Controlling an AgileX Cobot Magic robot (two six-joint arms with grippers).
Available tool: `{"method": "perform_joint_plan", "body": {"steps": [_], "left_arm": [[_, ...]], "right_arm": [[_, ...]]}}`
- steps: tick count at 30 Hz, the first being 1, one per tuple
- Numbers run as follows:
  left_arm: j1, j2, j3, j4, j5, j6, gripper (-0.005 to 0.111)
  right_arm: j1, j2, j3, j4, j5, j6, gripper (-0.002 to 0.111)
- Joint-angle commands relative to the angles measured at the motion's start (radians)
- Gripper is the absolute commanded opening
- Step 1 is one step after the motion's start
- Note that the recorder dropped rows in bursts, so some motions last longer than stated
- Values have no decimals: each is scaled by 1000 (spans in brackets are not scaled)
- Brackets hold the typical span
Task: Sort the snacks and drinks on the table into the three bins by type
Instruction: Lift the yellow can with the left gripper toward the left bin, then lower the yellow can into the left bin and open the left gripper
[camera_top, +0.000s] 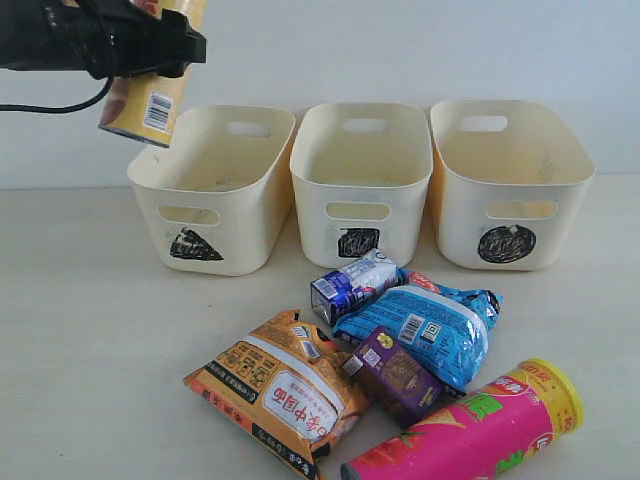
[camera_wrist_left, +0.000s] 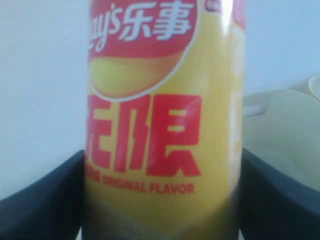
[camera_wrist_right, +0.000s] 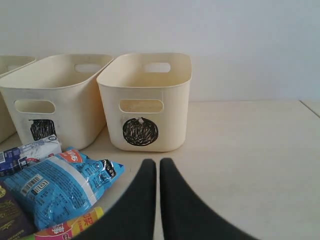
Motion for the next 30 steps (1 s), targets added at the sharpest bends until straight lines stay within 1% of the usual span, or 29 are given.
{"method": "perform_joint_plan", "body": {"steps": [1,8,16,25,26,27,29,30], "left_arm": [[1,124,-95,-12,-73,-9,4],[1,288,-204,-12,-71,-9,4],[1,392,-281,-10,-65,-9,4],[1,462,-299,-10,-69,-9,4],[1,469,-299,-10,-69,-9,6],[1,473,-299,-10,-69,-9,10],[1,475,-299,-10,-65,-9,29],[1,475,-299,-10,-65,-9,45]], "right_arm": [[0,-5,0,2,-3,-2,0],[0,-5,0,2,-3,-2,0],[0,-5,0,2,-3,-2,0],[0,-5,0,2,-3,-2,0],[0,-5,0,2,-3,-2,0],[0,-5,0,2,-3,-2,0],[0,-5,0,2,-3,-2,0],[0,-5,0,2,-3,-2,0]]}}
